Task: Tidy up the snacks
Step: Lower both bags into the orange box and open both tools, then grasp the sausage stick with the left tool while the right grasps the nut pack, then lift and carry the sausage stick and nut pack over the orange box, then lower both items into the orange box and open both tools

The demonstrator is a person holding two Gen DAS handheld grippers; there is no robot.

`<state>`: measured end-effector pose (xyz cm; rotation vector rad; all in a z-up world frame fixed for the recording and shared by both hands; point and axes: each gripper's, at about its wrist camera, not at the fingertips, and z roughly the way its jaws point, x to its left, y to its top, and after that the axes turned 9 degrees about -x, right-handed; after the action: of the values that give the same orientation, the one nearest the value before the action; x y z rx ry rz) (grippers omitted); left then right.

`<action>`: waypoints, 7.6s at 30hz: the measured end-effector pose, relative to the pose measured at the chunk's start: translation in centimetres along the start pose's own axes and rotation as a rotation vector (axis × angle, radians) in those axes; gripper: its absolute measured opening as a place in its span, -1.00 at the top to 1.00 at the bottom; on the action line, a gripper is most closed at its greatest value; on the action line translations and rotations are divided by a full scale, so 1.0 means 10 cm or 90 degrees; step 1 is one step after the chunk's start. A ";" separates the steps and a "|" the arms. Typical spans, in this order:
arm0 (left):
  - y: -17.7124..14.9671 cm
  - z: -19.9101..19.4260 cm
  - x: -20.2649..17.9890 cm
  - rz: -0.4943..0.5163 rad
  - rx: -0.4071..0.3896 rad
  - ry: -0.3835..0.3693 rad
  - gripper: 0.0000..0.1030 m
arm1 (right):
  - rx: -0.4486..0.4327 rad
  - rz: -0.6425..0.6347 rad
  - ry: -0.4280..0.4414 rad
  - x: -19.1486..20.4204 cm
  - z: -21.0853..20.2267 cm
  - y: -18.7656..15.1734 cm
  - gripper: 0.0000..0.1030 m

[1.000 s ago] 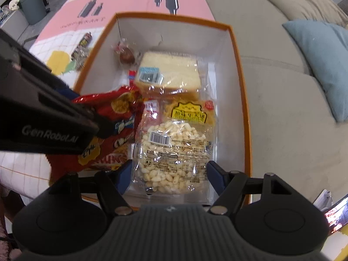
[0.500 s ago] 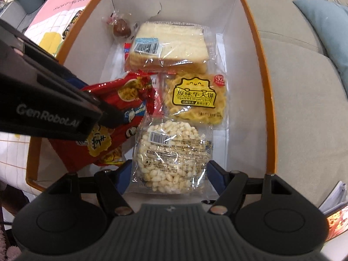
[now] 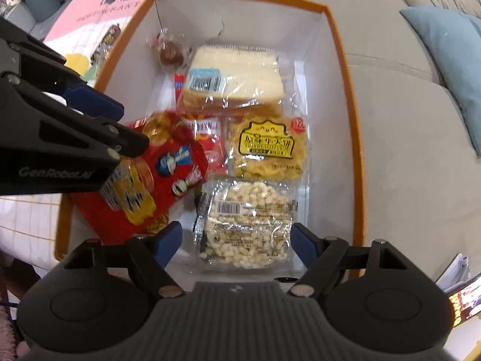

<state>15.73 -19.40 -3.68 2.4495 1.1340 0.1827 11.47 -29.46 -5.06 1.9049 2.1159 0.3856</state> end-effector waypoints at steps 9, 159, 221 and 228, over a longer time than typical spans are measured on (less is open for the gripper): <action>-0.03 0.17 -0.14 0.039 0.048 0.006 0.70 | 0.029 0.073 0.034 -0.15 0.10 -0.03 0.67; 0.09 -0.21 0.10 0.044 -0.062 -0.020 0.53 | -0.022 -0.159 0.073 0.09 0.04 0.56 0.22; -0.11 -0.49 0.22 0.052 -0.061 0.026 0.12 | 0.004 -0.025 0.046 0.21 0.63 0.53 -0.15; -0.19 -0.83 0.14 0.071 -0.144 0.074 0.12 | -0.072 -0.021 0.025 0.17 0.07 0.46 -0.23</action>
<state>12.94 -14.53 2.85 2.3258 0.9655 0.4674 15.77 -27.32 -4.03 1.8128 2.0996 0.5281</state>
